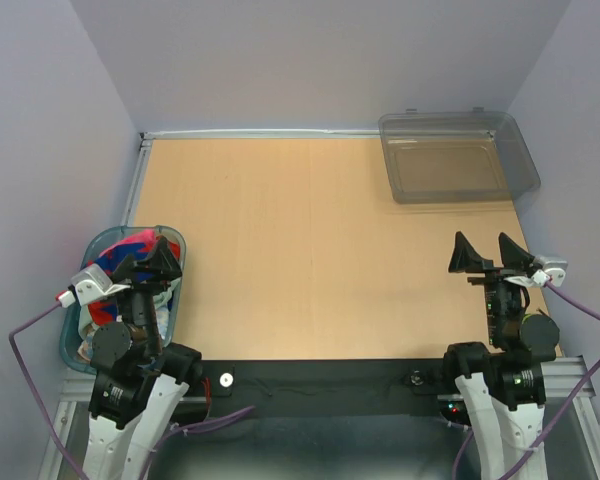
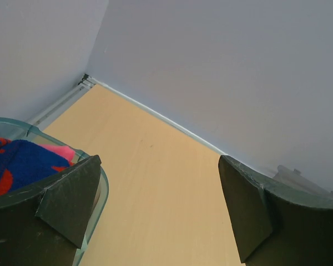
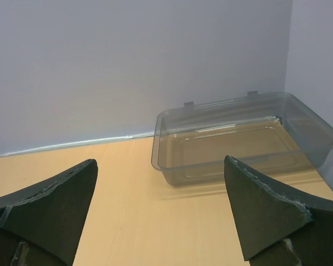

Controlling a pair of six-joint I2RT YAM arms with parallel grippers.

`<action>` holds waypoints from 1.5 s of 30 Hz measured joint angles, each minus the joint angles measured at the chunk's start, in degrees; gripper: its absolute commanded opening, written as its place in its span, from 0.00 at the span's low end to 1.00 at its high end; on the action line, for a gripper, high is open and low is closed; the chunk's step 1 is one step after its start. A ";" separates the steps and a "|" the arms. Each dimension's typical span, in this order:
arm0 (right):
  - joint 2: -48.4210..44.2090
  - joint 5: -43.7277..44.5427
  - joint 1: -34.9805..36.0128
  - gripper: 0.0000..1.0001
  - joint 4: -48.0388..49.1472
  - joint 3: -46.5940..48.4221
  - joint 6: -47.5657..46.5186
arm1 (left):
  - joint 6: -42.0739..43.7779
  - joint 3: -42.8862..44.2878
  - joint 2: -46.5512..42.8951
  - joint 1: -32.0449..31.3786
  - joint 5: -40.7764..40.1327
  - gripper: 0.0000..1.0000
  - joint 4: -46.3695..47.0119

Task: Fold and stack the towels
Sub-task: Grab crumpled towel

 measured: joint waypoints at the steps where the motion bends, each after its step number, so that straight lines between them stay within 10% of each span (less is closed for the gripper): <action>1: 0.00 0.02 0.00 1.00 0.00 0.00 0.00 | -0.11 0.00 0.00 0.07 0.02 0.99 0.02; 14: 0.00 -0.04 0.02 1.00 0.00 0.00 -0.02 | -2.19 4.39 1.14 0.28 -1.95 0.98 -4.13; 22: 0.00 0.92 4.24 1.00 -0.07 0.00 0.02 | -7.85 26.21 31.28 0.31 -6.32 0.98 -18.64; 31: 0.00 4.31 12.76 1.00 -0.07 0.00 0.39 | -9.16 30.62 60.54 6.05 -4.26 0.92 -31.28; 45: 0.00 8.09 20.06 1.00 -0.55 0.00 0.96 | -8.85 30.36 68.91 14.69 -5.18 0.81 -32.50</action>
